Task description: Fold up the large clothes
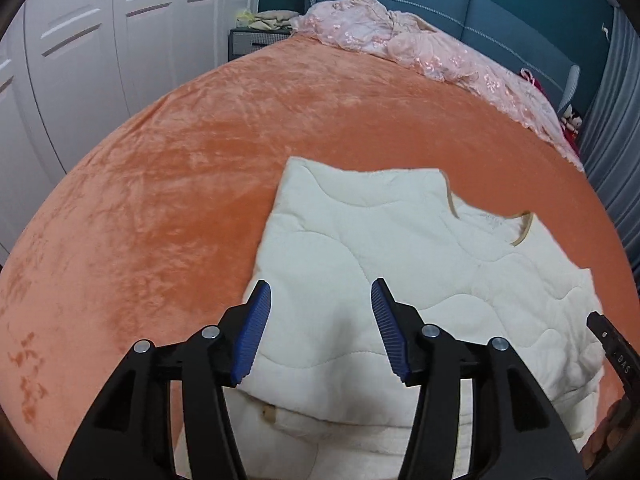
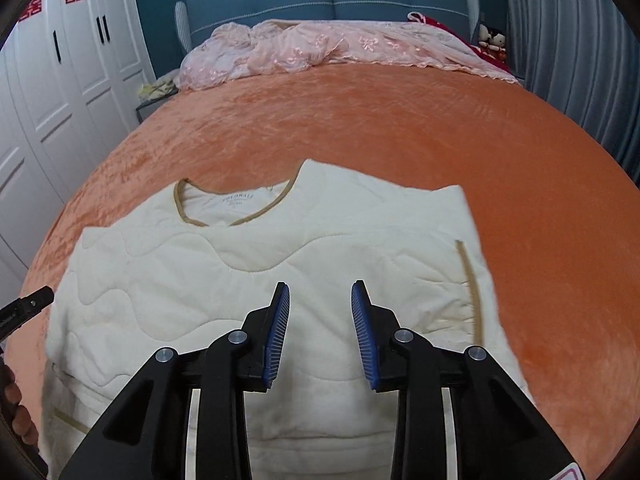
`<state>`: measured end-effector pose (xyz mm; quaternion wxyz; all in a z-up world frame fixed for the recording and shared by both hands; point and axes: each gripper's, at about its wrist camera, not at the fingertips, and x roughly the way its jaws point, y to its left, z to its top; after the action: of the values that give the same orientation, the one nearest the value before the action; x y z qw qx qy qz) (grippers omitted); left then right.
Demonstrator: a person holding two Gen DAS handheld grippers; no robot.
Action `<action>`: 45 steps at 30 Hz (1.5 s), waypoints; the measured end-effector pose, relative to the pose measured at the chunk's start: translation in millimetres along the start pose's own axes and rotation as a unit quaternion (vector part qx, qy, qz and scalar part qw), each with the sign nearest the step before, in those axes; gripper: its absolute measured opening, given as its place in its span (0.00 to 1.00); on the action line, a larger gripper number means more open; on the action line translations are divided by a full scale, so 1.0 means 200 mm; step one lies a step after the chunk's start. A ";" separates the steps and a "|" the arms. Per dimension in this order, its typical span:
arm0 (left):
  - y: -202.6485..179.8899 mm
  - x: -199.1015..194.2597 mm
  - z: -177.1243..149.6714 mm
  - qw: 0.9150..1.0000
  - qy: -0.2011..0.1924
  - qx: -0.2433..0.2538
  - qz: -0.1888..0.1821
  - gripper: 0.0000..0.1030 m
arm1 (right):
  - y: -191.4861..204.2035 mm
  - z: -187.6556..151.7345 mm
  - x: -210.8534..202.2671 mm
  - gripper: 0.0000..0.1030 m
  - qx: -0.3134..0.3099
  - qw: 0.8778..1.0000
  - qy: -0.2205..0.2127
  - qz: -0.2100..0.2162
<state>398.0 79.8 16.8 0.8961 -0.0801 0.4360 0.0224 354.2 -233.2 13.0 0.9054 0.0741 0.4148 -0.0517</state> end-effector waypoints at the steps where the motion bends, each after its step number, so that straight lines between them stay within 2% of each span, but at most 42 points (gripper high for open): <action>1: -0.02 0.04 -0.02 1.000 0.005 0.006 0.000 0.49 | 0.00 -0.01 0.05 0.29 0.000 1.000 0.010 -0.004; 4: -0.05 0.15 -0.10 1.000 0.014 0.018 0.012 0.49 | -0.02 -0.09 0.16 0.27 0.005 1.000 0.030 -0.007; 8: -0.06 0.18 -0.20 0.999 -0.017 0.043 0.021 0.50 | -0.02 -0.19 0.17 0.26 -0.009 1.000 0.019 -0.007; 13: -0.05 0.17 -0.25 0.998 -0.042 0.038 0.015 0.51 | 0.01 -0.27 0.14 0.26 -0.027 0.999 -0.002 -0.029; 18: -0.04 0.17 -0.27 0.998 -0.053 0.037 0.012 0.51 | 0.02 -0.28 0.15 0.27 -0.035 0.999 -0.010 -0.039; 25: -0.08 0.19 -0.29 0.996 -0.059 0.052 0.033 0.51 | 0.03 -0.29 0.16 0.27 -0.040 0.998 -0.020 -0.045; 33: -0.10 0.21 -0.29 0.995 -0.055 0.063 0.048 0.52 | 0.03 -0.30 0.16 0.28 -0.039 0.998 -0.026 -0.043; 36: -0.11 0.19 -0.27 0.995 -0.044 0.066 0.053 0.52 | 0.01 -0.28 0.14 0.28 -0.030 0.999 -0.017 -0.030; 38: -0.09 0.14 -0.26 0.997 -0.020 0.067 0.043 0.53 | -0.02 -0.25 0.09 0.29 -0.022 1.000 0.007 -0.014; 40: -0.02 0.00 -0.28 0.998 -0.007 0.058 0.015 0.55 | -0.09 -0.26 -0.06 0.33 0.005 1.000 0.023 0.007; 43: 0.13 -0.25 -0.38 0.999 0.007 0.044 -0.012 0.70 | -0.26 -0.42 -0.41 0.52 0.043 0.998 0.007 0.045; 45: 0.27 -0.39 -0.47 0.999 0.024 0.026 -0.022 0.75 | -0.40 -0.57 -0.62 0.58 0.051 0.998 0.005 0.027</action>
<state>271.7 120.9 13.9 0.8873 -0.0664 0.4562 -0.0103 176.4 -287.3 26.3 0.8995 0.1312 0.4140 -0.0479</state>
